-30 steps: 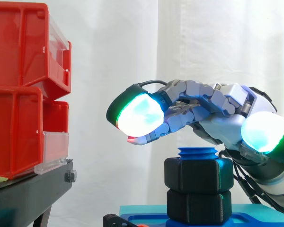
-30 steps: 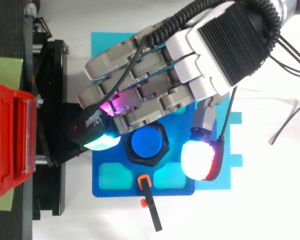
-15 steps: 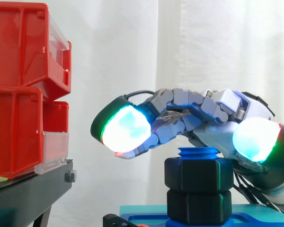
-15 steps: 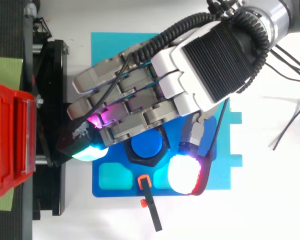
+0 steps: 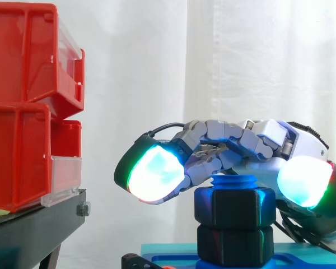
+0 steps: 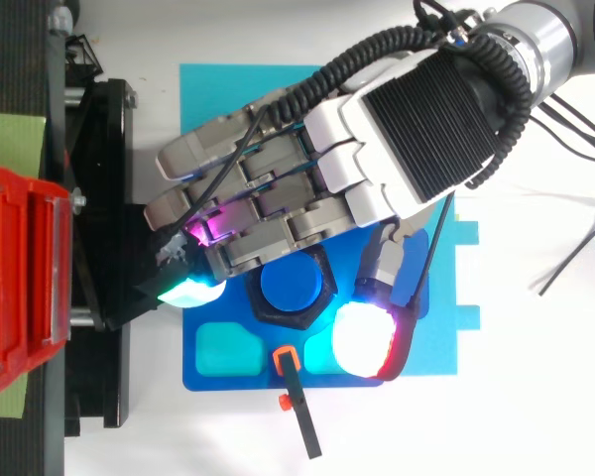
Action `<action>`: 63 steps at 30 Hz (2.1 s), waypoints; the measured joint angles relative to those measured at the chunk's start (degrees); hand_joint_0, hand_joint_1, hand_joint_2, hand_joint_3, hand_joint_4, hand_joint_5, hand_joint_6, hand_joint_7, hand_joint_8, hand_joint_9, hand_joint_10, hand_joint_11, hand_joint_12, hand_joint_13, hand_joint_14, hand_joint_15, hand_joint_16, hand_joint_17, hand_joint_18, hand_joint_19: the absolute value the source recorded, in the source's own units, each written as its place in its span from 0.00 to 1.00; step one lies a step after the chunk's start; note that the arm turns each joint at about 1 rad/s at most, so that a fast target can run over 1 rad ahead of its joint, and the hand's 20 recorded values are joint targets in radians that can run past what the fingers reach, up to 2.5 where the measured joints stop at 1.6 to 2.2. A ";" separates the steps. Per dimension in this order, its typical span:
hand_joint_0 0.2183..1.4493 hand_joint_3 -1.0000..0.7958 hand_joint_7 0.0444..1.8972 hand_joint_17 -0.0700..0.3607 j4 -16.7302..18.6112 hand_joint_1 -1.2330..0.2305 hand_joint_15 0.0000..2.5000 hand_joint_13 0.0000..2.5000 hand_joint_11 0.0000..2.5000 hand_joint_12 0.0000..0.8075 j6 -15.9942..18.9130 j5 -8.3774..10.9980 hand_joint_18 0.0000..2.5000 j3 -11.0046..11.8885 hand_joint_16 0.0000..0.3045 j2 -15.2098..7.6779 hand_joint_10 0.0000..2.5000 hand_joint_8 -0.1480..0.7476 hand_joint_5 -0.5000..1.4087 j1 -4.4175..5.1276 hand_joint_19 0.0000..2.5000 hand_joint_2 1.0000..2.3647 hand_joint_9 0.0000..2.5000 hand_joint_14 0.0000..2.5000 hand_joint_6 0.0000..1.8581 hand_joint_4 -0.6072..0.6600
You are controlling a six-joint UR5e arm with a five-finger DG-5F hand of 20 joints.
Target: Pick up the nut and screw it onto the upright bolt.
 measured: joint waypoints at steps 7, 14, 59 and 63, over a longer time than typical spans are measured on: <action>0.19 0.28 0.55 0.31 -0.04 0.78 0.00 0.26 0.00 0.30 -0.13 -0.03 0.16 -0.17 0.09 -0.04 0.00 0.43 0.24 -0.03 0.01 0.00 0.33 0.00 0.27 0.68; 0.20 0.28 0.61 0.30 0.12 0.77 0.00 0.27 0.00 0.29 -0.15 -0.37 0.18 -0.20 0.09 -0.04 0.00 0.43 0.25 -0.38 0.01 0.00 0.34 0.00 0.27 0.65; 0.22 0.28 0.57 0.23 2.86 0.72 0.00 0.44 0.00 0.16 3.10 -4.50 0.35 1.18 0.04 0.01 0.00 0.42 0.29 -2.22 0.06 0.00 0.58 0.00 0.37 0.54; 0.22 0.28 0.56 0.23 2.85 0.72 0.00 0.44 0.01 0.16 3.15 -4.54 0.36 1.19 0.04 0.03 0.00 0.42 0.29 -2.34 0.06 0.00 0.59 0.00 0.37 0.54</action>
